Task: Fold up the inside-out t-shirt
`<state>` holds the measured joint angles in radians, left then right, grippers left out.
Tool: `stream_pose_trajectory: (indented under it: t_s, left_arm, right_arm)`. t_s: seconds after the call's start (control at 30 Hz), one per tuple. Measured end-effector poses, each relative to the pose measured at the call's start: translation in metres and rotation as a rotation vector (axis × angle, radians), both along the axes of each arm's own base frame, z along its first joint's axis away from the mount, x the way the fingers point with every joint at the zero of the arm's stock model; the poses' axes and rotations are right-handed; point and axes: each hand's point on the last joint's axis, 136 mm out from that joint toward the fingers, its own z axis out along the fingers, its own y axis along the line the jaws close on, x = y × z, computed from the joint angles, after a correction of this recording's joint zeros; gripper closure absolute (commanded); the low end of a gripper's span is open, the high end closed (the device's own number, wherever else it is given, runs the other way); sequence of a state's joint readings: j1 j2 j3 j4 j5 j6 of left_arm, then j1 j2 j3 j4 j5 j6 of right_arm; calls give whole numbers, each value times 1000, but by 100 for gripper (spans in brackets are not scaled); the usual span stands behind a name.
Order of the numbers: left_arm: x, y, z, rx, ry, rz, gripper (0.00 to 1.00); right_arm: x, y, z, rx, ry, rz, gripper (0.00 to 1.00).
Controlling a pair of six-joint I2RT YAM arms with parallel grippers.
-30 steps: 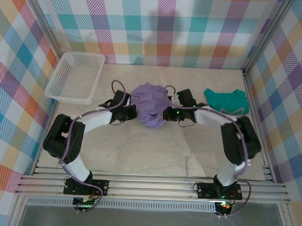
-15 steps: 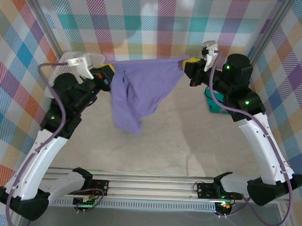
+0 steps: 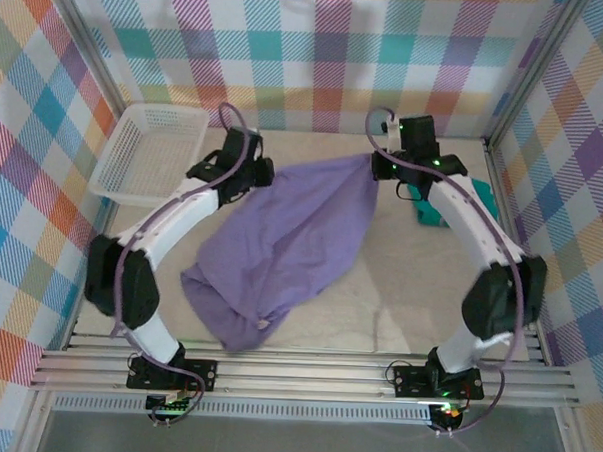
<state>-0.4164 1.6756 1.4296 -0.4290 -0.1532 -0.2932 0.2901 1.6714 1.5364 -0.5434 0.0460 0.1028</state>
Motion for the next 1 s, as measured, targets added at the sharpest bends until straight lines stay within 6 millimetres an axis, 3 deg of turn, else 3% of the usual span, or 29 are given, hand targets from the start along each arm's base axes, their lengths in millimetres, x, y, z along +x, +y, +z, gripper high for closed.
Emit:
stream_pose_trajectory:
  t_s: [0.07, 0.1, 0.17, 0.27, 0.33, 0.4, 0.43, 0.53, 0.63, 0.73, 0.87, 1.0]
  left_arm:
    - [-17, 10, -34, 37, 82, 18, 35]
    - [-34, 17, -48, 42, 114, 26, 30]
    - [-72, 30, -65, 31, 165, 38, 22]
    - [-124, 43, -77, -1, 208, 46, 20]
    - [-148, 50, -87, 1, 236, 56, 18]
    - [-160, 61, -99, 12, 263, 89, 17]
    - [-162, 70, -106, 9, 281, 118, 18]
    - [-154, 104, -117, -52, 300, 258, 20]
    - [-135, 129, -119, -94, 279, 367, 20]
    - [-123, 131, -123, -101, 281, 384, 19]
    - [-116, 130, -118, -111, 262, 381, 19]
    - [-113, 129, -116, -119, 246, 378, 19]
  right_arm:
    - [2, -19, -46, -58, 105, -55, 48]
    - [-8, -24, -69, -72, 159, -67, 40]
    - [-39, -16, -96, -61, 235, -40, 32]
    - [-104, 23, -114, -4, 311, 92, 30]
    - [-148, 68, -112, 18, 318, 249, 30]
    - [-186, 120, -105, 42, 296, 424, 30]
    - [-208, 148, -101, 58, 284, 524, 29]
    - [-265, 210, -106, 77, 281, 748, 28]
    - [-306, 243, -135, 32, 335, 867, 27]
    - [-335, 254, -168, -29, 400, 918, 27]
    - [-334, 251, -186, -80, 413, 869, 34]
    - [-318, 246, -201, -128, 404, 805, 65]
